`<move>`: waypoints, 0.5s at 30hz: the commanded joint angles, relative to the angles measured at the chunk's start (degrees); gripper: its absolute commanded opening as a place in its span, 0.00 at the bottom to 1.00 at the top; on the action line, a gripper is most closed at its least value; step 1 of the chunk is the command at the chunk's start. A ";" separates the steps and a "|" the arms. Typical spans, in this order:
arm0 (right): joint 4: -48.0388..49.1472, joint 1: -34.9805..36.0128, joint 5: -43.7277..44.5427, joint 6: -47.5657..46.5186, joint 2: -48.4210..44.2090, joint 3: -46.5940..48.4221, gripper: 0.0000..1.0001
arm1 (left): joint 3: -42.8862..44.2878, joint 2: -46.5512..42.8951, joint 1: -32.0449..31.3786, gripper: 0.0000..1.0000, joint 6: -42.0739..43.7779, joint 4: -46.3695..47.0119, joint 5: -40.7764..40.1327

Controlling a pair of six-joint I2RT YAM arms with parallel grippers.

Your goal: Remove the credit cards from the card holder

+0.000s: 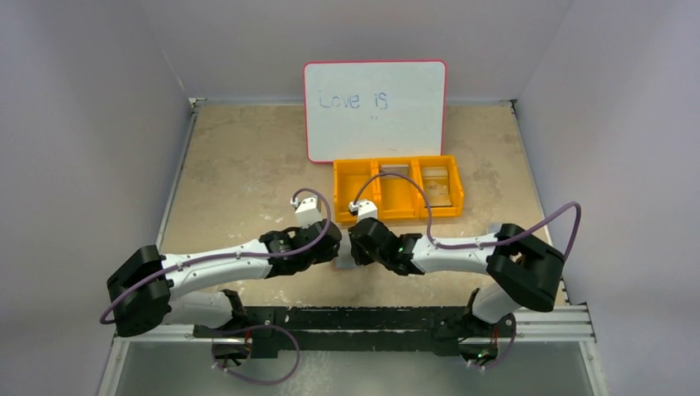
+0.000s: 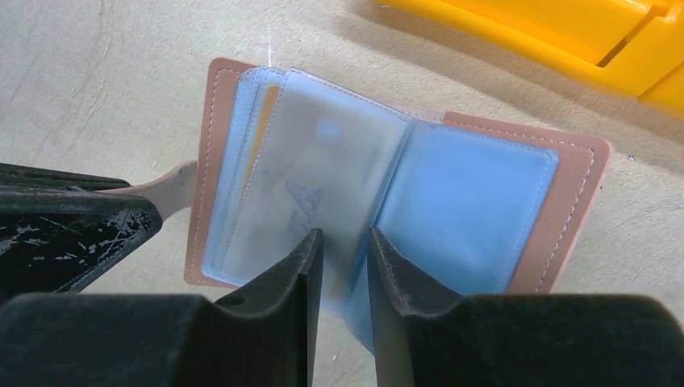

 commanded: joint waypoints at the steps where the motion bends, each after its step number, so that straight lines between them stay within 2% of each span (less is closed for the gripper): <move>1: -2.32 -0.06 1.66 2.92 -0.55 -1.49 0.26 | 0.98 -1.82 -0.03 0.00 -0.55 1.98 -0.98; 3: -2.36 -0.06 1.37 3.88 -1.02 -1.41 0.27 | 1.09 -2.04 -0.03 0.00 -0.33 2.15 -1.06; 11: 2.03 -0.08 -5.31 4.02 -9.47 -1.82 0.59 | 2.41 -3.03 -0.03 0.00 0.53 1.44 -1.46; 15: 4.11 -0.06 -5.51 2.89 -8.51 -1.30 0.65 | 2.44 -3.01 -0.03 0.00 0.45 1.57 -1.50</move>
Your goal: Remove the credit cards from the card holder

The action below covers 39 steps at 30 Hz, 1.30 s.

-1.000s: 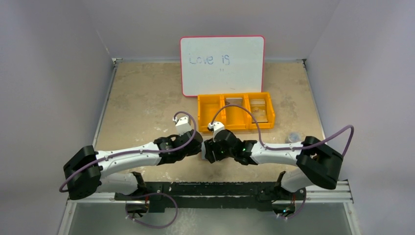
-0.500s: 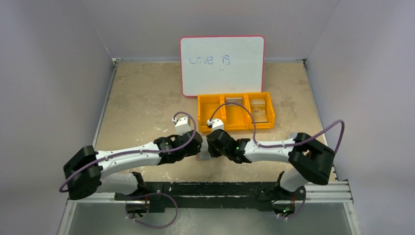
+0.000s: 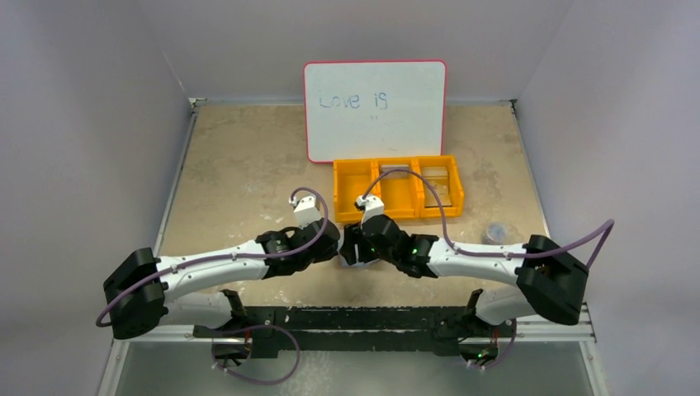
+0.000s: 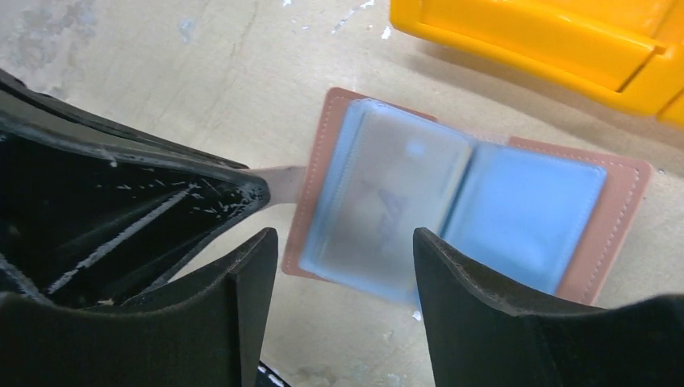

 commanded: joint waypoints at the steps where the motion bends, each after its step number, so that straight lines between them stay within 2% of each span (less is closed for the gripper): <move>1: 2.74 -0.02 -1.50 -0.47 0.98 0.93 0.66 | 2.50 -1.31 -0.03 0.00 0.42 1.30 -1.35; 11: 0.68 -0.02 0.04 -2.67 3.72 0.28 0.63 | 3.27 -1.75 -0.03 0.00 0.59 0.33 -1.83; 16: -2.40 0.07 3.54 -0.93 6.97 1.78 0.63 | 3.30 -1.95 -0.03 0.00 0.51 0.94 -1.39; 24: -1.26 0.06 2.10 0.64 3.40 0.06 0.37 | 3.19 -1.37 -0.02 0.00 0.22 0.48 -1.73; 28: -2.25 0.02 3.39 1.37 1.98 -0.28 0.31 | 3.25 -1.03 0.00 0.00 0.24 0.05 -1.90; 34: -2.52 -0.02 4.00 1.76 2.26 0.11 0.26 | 3.13 -1.26 -0.02 0.00 0.32 -0.77 -2.39; 37: -3.13 -0.01 4.92 1.82 2.42 0.68 0.28 | 2.93 -1.24 -0.03 0.00 0.08 -1.48 -2.60; 39: -4.00 -0.02 5.80 2.08 2.36 1.18 0.33 | 2.79 -1.46 -0.01 0.00 0.00 -1.64 -2.62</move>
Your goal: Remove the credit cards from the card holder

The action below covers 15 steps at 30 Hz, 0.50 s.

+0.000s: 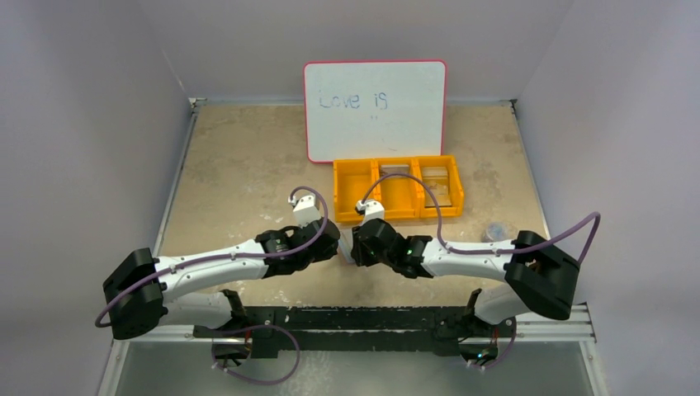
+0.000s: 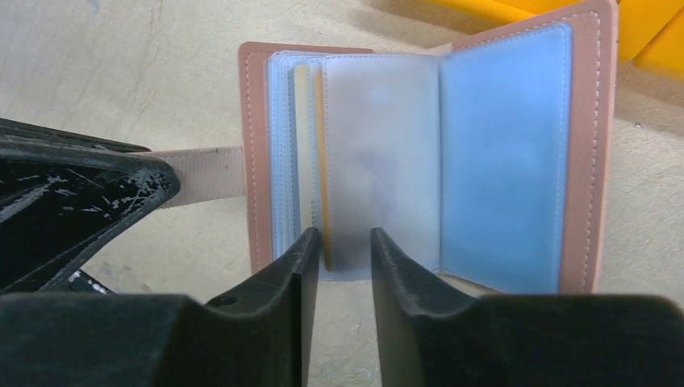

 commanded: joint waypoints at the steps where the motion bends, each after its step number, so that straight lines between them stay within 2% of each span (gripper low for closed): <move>1: -2.43 -0.17 3.76 0.44 -0.80 1.60 0.34 | 1.85 -1.32 0.02 0.00 -0.04 -0.14 -2.00; 15: -5.87 -0.26 8.20 1.32 -2.35 4.07 0.39 | 1.93 -0.67 -0.01 0.00 0.13 0.00 -1.85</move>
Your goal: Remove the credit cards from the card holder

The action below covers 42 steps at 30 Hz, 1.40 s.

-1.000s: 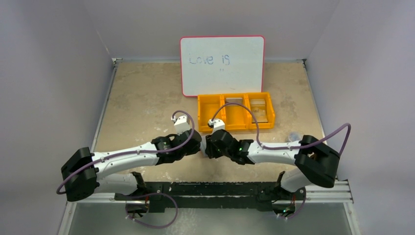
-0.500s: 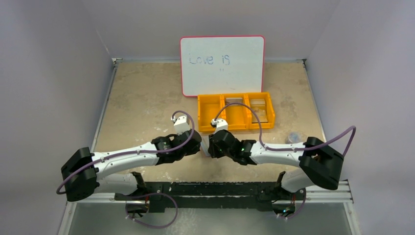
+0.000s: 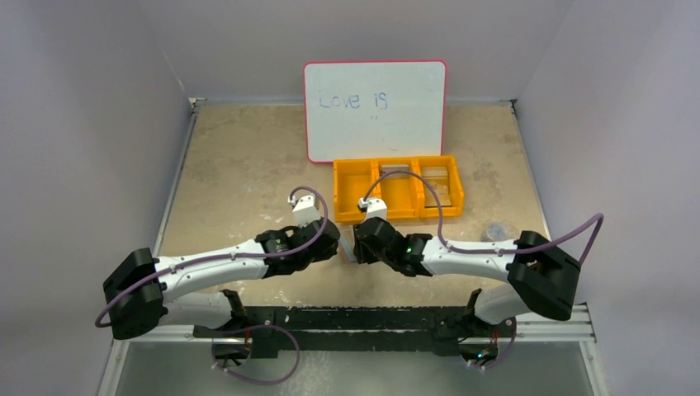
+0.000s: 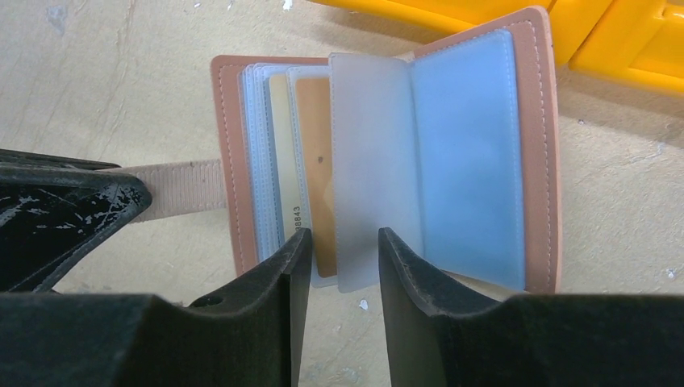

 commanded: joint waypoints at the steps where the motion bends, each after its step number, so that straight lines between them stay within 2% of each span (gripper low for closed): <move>1: -1.67 -0.26 3.80 0.70 -2.43 2.38 0.39 | 1.92 -0.60 -0.02 0.00 0.05 0.48 -1.37; 21: -5.78 -0.96 5.66 -1.92 -3.93 6.46 0.58 | 1.81 0.02 -0.03 0.00 0.20 0.81 -1.02; 25: -6.30 -0.96 4.76 -2.56 -5.01 7.86 0.58 | 1.75 0.06 -0.02 0.00 0.32 0.89 -1.02; 28: -2.05 -0.96 -1.56 -4.96 -7.59 6.74 0.53 | 1.71 0.27 -0.02 0.00 0.27 0.77 -1.06; 33: 0.85 -1.15 -3.32 -3.33 -8.23 3.75 0.42 | 1.55 0.66 -0.02 0.00 0.15 0.59 -1.54; 38: 4.81 -7.17 -11.80 -1.73 -4.18 1.14 0.42 | 0.42 1.05 -0.03 0.00 0.14 0.51 -2.35; 40: 9.13 -9.72 -16.84 -2.01 -3.64 -0.93 0.45 | 0.12 1.63 0.02 0.00 -0.60 -1.13 -3.87; 41: 11.48 -11.12 -20.00 -2.22 -3.40 -2.06 0.46 | -0.09 1.83 0.04 0.05 -1.20 -1.95 -4.73; 42: 12.79 -12.31 -21.82 -1.85 -3.07 -2.82 0.47 | -0.23 2.18 0.10 0.16 -1.74 -2.60 -5.39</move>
